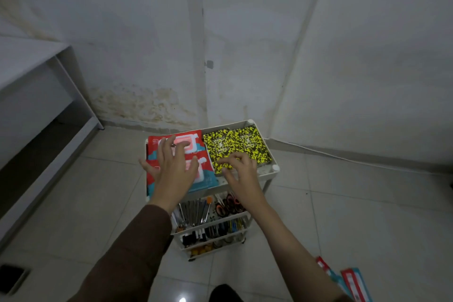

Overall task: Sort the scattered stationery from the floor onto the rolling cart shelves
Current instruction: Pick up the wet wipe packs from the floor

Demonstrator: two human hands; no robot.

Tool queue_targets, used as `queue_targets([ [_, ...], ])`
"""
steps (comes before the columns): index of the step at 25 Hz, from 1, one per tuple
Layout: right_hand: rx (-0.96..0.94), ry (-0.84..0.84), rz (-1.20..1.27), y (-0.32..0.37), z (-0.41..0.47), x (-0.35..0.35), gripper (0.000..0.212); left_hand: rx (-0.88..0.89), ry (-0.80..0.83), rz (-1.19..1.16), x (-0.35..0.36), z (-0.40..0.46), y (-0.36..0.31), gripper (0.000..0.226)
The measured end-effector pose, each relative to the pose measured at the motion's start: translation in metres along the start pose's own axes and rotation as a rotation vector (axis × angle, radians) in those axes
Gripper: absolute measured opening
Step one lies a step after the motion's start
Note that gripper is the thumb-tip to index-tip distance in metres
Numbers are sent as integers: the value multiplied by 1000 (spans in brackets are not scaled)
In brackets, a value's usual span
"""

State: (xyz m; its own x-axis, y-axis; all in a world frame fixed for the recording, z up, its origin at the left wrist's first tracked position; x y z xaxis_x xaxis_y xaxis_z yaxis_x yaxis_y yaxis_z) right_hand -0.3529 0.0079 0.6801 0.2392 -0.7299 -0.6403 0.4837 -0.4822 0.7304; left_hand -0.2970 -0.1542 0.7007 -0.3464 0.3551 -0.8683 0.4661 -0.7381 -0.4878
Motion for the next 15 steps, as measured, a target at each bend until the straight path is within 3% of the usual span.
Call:
queue_targets([
  [5,13,-252,-5,-40,-33,-99,17,279,-55,-238,20,-46,-114,25],
  [8,62,-325,2,-80,-76,-157,18,447,96,-318,67,-96,-184,21],
  [12,137,-272,63,-140,-139,-219,19,403,365,-356,144,-157,-251,24],
  [15,188,-258,111,-177,-185,-256,21,310,456,-416,182,-199,-277,25],
])
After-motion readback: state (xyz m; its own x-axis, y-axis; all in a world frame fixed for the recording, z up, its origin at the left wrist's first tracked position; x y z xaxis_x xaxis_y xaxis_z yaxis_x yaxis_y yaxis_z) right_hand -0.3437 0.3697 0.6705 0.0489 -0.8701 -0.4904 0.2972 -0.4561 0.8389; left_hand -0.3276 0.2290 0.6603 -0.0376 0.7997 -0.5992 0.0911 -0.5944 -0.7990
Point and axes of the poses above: each hand's wrist, its own z-axis towards the middle knuckle, its own x-axis out of the palm, y = z × x, the point moved 10 cm from there along z, towards the middle knuckle, and after that the axes turned 8 degrees about -x, right-handed, at the moved point
